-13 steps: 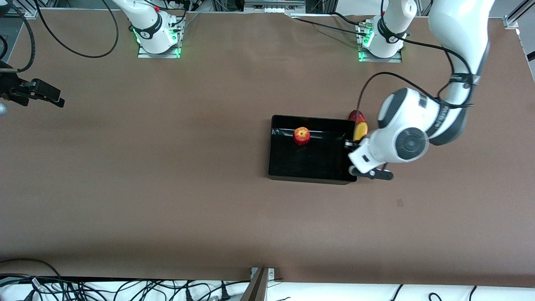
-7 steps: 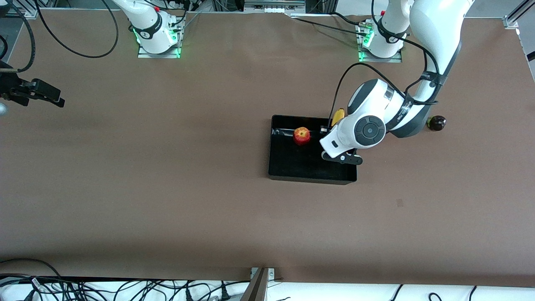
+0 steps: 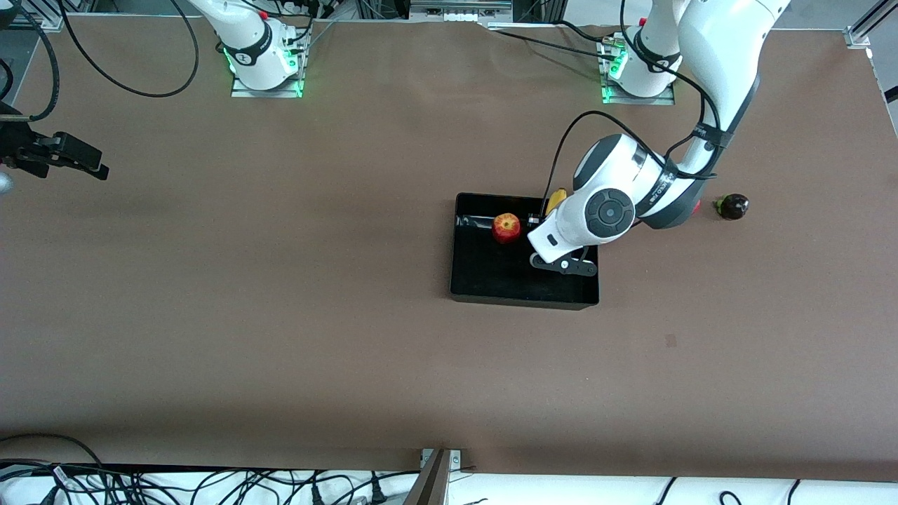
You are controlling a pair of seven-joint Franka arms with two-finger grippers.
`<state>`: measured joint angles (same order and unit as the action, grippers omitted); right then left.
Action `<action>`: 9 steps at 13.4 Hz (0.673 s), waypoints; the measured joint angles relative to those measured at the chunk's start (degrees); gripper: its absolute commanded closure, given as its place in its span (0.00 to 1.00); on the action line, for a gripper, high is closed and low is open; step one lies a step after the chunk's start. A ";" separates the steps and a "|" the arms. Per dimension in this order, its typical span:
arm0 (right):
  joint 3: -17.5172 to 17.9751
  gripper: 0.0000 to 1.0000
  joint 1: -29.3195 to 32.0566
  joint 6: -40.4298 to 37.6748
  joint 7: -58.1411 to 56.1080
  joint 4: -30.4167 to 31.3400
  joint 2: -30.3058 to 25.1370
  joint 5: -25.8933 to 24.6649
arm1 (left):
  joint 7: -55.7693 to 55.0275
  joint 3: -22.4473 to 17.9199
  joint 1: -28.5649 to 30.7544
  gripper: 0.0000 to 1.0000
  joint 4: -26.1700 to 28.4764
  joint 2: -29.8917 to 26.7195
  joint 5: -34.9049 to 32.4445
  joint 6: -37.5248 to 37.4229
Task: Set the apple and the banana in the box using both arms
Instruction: 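Carry the banana over the black box with the left gripper, then lower the banana into the box beside the apple and open the left gripper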
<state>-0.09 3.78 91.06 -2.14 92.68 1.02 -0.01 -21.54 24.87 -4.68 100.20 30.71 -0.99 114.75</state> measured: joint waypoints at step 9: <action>0.00 0.00 0.00 -0.03 0.00 0.01 0.00 0.00 | -2.83 -0.01 -0.32 1.00 0.11 5.31 -2.62 8.54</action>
<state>-0.10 3.78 91.03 -2.14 92.69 1.02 -0.01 -24.37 24.86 -5.01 100.31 36.03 -3.62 123.29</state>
